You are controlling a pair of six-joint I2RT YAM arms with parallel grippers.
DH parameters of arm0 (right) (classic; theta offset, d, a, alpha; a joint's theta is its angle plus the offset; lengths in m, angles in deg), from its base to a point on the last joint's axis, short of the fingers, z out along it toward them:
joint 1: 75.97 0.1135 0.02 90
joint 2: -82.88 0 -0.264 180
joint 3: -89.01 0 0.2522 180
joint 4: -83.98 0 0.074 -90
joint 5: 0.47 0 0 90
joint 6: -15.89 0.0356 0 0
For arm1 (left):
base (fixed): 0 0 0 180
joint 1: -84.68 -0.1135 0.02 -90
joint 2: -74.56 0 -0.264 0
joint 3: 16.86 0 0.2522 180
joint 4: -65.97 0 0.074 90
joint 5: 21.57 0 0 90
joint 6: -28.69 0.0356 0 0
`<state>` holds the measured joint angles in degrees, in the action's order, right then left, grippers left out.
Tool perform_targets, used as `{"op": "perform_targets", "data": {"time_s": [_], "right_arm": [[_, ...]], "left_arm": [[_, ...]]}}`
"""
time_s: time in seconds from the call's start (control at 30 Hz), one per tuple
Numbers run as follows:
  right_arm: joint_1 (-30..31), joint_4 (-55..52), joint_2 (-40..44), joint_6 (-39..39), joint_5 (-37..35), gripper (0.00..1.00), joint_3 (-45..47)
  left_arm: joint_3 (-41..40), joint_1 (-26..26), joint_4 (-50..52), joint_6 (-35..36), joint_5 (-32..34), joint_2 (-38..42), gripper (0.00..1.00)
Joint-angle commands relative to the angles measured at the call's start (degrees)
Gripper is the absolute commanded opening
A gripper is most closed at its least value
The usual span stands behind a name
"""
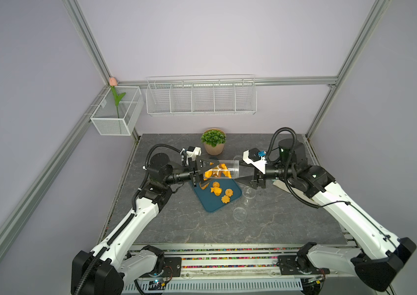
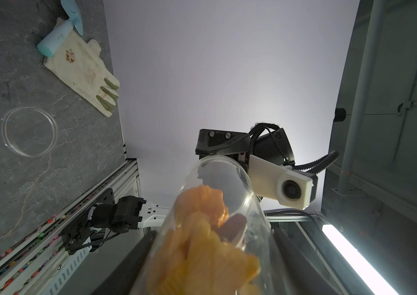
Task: Pour the cookies out of the jar
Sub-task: Unscrew the lid from the jar.
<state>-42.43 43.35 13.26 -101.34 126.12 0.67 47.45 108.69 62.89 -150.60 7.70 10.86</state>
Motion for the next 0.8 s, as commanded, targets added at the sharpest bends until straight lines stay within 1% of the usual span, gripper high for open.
{"op": "perform_targets", "data": {"time_s": [0.0,0.07,0.1,0.13,0.17,0.2,0.23,0.37,0.4,0.43,0.5,0.53,0.57,0.6,0.63,0.7,0.73,0.77], "right_arm": [[-0.14,1.4,1.84,-6.41,-3.19,0.68,0.93],[-0.01,1.65,1.7,-6.55,-3.33,0.69,0.8],[0.03,1.69,1.56,-6.32,-3.34,0.72,0.67],[-0.04,1.86,1.45,-5.74,-3.13,0.78,0.67],[-0.01,2.04,1.42,-5.06,-2.92,0.88,0.67],[0.04,2.16,1.42,-3.98,-2.68,0.94,0.67],[0.03,2.11,1.61,-2.46,-2.54,0.89,0.54],[-0.34,2.77,5.21,5.76,-2.67,0.89,1.5],[-0.53,4.58,7.37,9.34,-2.9,0.89,2.6],[-0.82,7.32,9.72,15.1,-4.71,0.89,3.83],[-1.23,10.2,13.11,28.44,-13.35,0.89,5.02],[-1.71,8.99,14.01,35.32,-17.37,0.89,4.2],[-2.46,6.51,13.97,40.88,-19.3,0.89,2.78],[-3.87,2.23,12.76,47.39,-18.92,0.89,0.14],[-5.71,-3.0,10.16,52.35,-15.53,0.89,-3.7],[-8.7,-12.45,3.42,58.08,-4.35,0.89,-11.38],[-9.42,-14.72,0.33,60.26,1.97,0.89,-14.04],[-9.48,-14.34,-1.31,62.52,5.49,0.89,-14.64]], "left_arm": [[0.08,-0.81,-0.98,-0.69,-0.09,0.87,0.67],[0.26,-0.81,-1.0,-0.66,-0.09,0.49,0.67],[0.44,-0.81,-1.09,-0.7,-0.09,0.49,0.67],[0.61,-0.86,-1.11,-0.68,-0.11,0.31,0.67],[0.75,-0.81,-1.19,-0.67,-0.09,0.2,0.67],[0.87,-0.81,-1.15,-0.7,-0.09,0.07,0.67],[1.03,-0.81,-1.32,-0.7,-0.18,0.06,0.67],[1.57,-0.81,-1.27,-0.55,-0.18,-0.06,0.66],[1.57,-0.85,-1.31,-0.49,-0.03,0.11,0.66],[1.58,-0.85,-1.29,-0.43,0.13,0.15,0.66],[1.58,-0.84,-1.29,-0.27,0.43,0.26,0.66],[1.57,-0.82,-1.34,-0.18,0.52,0.24,0.66],[1.62,-0.81,-1.35,-0.09,0.62,0.18,0.66],[1.72,-0.85,-1.35,0.12,0.68,0.04,0.66],[1.87,-0.81,-1.29,0.42,0.66,-0.14,0.66],[2.1,-0.85,-1.17,1.0,0.79,-0.26,0.66],[2.23,-0.81,-1.47,1.05,0.8,-0.32,0.66],[2.32,-0.81,-1.84,1.07,0.82,-0.43,0.66]]}}
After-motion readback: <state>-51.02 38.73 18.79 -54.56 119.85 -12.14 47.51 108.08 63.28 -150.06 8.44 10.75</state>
